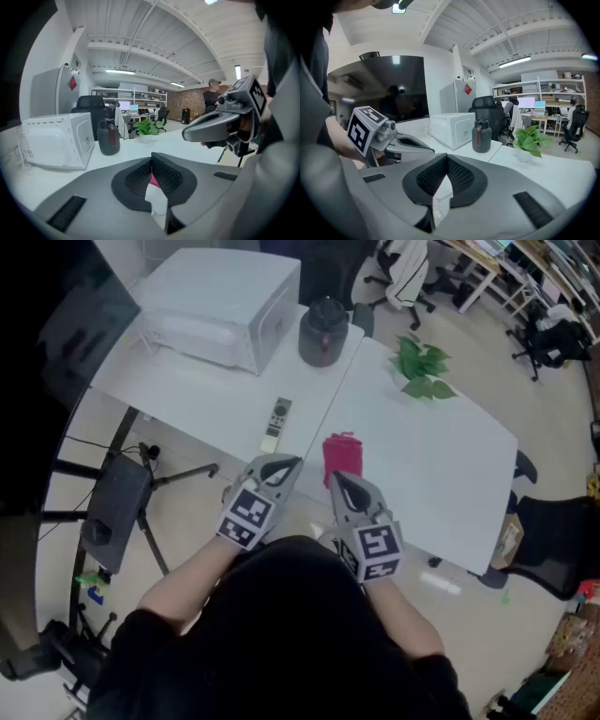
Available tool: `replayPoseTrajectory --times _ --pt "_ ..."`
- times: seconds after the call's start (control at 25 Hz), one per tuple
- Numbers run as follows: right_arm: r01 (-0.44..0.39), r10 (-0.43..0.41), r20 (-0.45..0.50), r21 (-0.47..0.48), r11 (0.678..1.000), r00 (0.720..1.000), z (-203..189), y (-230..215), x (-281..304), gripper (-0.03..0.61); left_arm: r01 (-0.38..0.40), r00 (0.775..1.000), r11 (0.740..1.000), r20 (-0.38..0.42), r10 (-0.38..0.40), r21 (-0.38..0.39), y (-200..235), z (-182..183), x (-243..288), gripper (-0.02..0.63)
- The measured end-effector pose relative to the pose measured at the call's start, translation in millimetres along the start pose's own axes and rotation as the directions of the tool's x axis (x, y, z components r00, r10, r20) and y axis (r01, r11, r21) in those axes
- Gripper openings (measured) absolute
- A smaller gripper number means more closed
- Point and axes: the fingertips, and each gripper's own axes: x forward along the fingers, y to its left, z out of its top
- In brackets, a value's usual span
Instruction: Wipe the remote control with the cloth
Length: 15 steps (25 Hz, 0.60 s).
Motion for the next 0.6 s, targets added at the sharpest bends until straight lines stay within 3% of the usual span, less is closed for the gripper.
replayPoseTrajectory --times 0.24,0.6 --pt "-0.020 0.020 0.008 -0.013 1.000 1.000 4.1 6.2 4.4 0.008 -0.127 0.991 0.991 -0.039 0.125 -0.039 43.2 -24.9 14.8 0.002" --pt "-0.008 0.008 -0.003 -0.014 1.000 1.000 -0.1 1.0 3.7 0.008 -0.249 0.959 0.965 -0.164 0.233 -0.084 95.8 -77.6 43.1 0.189"
